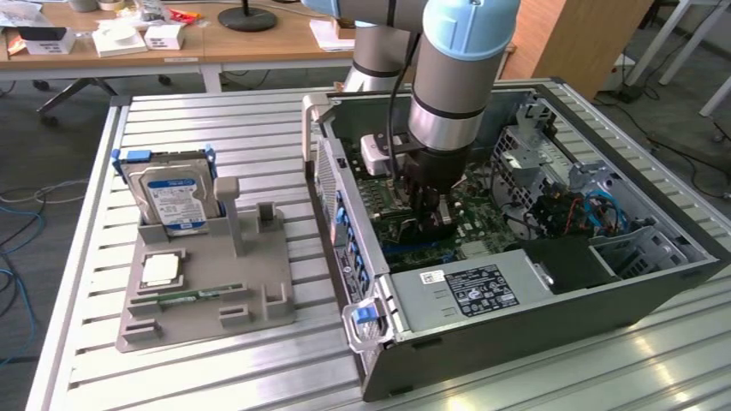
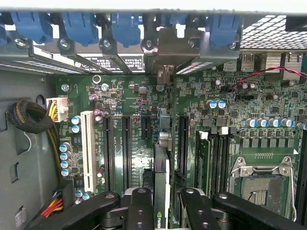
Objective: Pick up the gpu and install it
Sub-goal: 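Insert the gpu into the slot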
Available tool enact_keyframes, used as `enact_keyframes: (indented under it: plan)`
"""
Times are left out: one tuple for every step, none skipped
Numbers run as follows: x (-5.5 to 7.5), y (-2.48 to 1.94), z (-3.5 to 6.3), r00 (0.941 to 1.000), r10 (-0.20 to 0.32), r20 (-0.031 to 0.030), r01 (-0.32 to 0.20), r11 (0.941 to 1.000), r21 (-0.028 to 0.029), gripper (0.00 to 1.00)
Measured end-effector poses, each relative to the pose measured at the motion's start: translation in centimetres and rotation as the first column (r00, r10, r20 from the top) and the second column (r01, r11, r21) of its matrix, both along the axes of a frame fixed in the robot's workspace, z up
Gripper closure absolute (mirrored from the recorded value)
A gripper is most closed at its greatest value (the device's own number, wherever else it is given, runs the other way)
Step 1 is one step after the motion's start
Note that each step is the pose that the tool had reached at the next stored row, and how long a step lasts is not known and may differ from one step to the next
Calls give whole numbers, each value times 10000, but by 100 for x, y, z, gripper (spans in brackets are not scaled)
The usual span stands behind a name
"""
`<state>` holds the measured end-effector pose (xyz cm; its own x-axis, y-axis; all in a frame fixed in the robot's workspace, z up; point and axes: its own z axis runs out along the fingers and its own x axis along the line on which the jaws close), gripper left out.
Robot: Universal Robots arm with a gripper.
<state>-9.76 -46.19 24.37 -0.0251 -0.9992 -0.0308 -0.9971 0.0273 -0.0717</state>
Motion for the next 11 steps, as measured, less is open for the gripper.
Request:
enact_keyframes:
  plan:
    - [0,0,0,10000,0,0,0,10000,0,74]
    - [0,0,0,10000,0,-1,0,10000,-1,74]
    - [0,0,-2,10000,0,-1,0,10000,-2,74]
    - [0,0,-5,10000,0,-1,0,10000,-2,74]
    - [0,0,-11,10000,0,1,0,10000,6,74]
    - [0,0,-13,10000,-1,1,1,10000,2,74]
    - [0,0,-13,10000,0,0,0,10000,1,74]
    - [0,0,-14,10000,0,-1,0,10000,1,74]
    - [0,0,-16,10000,-1,-1,1,10000,3,74]
    - [0,0,-16,10000,0,-1,0,10000,2,74]
    - [0,0,-17,10000,-1,0,1,10000,1,74]
